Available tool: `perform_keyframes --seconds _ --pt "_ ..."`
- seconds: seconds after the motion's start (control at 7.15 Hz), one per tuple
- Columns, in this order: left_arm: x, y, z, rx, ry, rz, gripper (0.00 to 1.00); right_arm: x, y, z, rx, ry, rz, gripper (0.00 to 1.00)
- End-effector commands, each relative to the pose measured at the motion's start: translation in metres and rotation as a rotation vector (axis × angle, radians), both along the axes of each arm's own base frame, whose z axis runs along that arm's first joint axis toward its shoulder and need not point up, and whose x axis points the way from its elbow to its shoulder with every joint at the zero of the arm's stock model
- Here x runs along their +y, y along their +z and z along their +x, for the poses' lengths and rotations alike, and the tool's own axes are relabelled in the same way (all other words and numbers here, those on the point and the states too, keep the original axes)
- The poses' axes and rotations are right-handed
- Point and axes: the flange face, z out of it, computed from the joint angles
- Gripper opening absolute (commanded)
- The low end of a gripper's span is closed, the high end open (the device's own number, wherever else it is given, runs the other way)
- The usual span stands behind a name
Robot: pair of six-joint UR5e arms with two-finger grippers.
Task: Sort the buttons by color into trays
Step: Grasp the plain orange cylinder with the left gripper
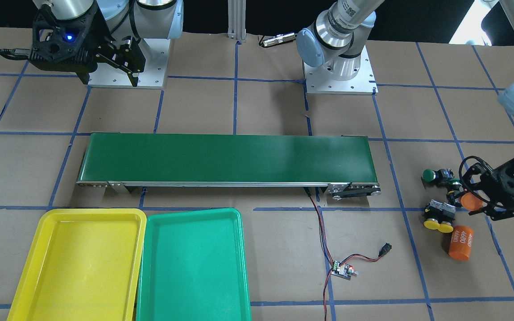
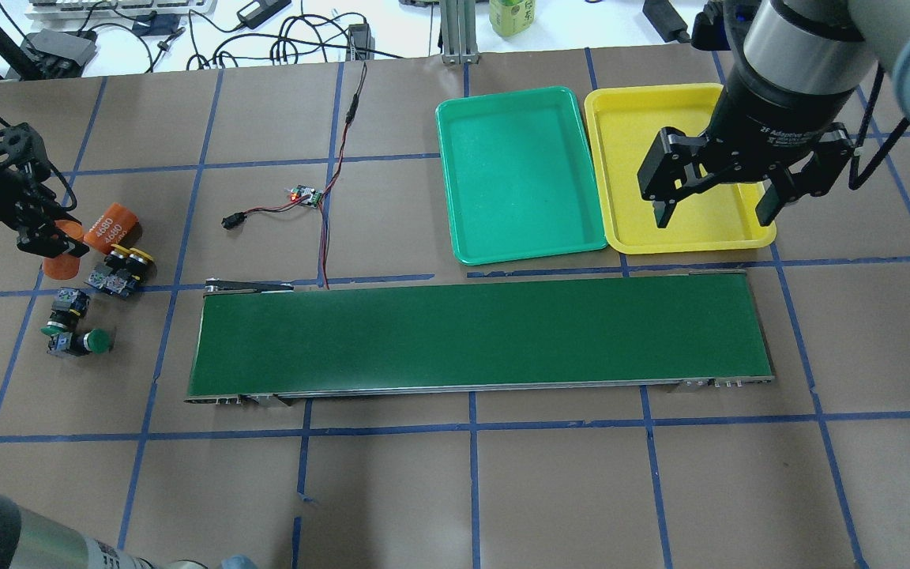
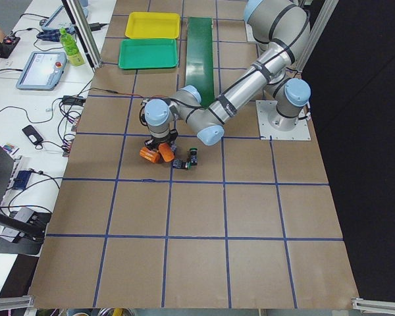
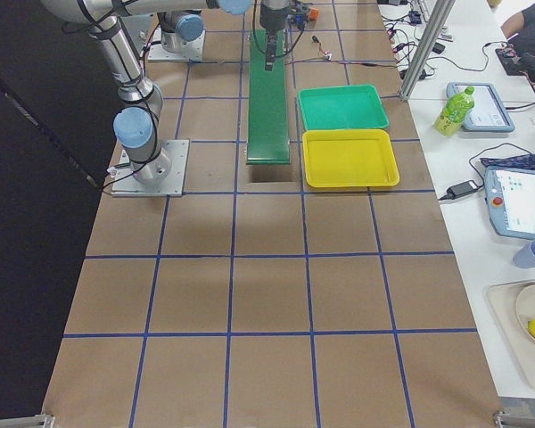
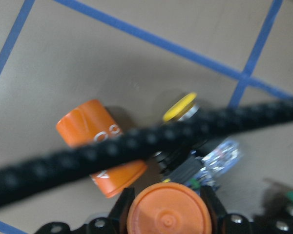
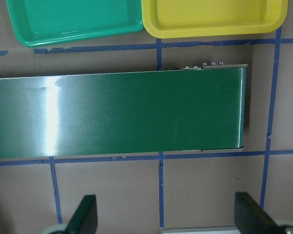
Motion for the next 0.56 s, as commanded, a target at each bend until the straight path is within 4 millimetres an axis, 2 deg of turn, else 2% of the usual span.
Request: perform_keyframes --seconds 0.0,0.14,0.42 --pt "0.015 0.041 -0.129 -0.062 -0.070 0.018 0.00 -0.001 0.001 -0.002 -0.001 0.014 -0.006 1.00" --pt "0.041 0.034 -0.188 -0.073 -0.049 0.056 0.00 0.001 0.000 -0.001 -0.003 0.017 0.003 1.00" --pt "0.110 0.019 -0.276 -0.151 -0.037 0.081 0.00 -0.001 0.006 -0.004 -0.004 0.015 -0.020 1.00"
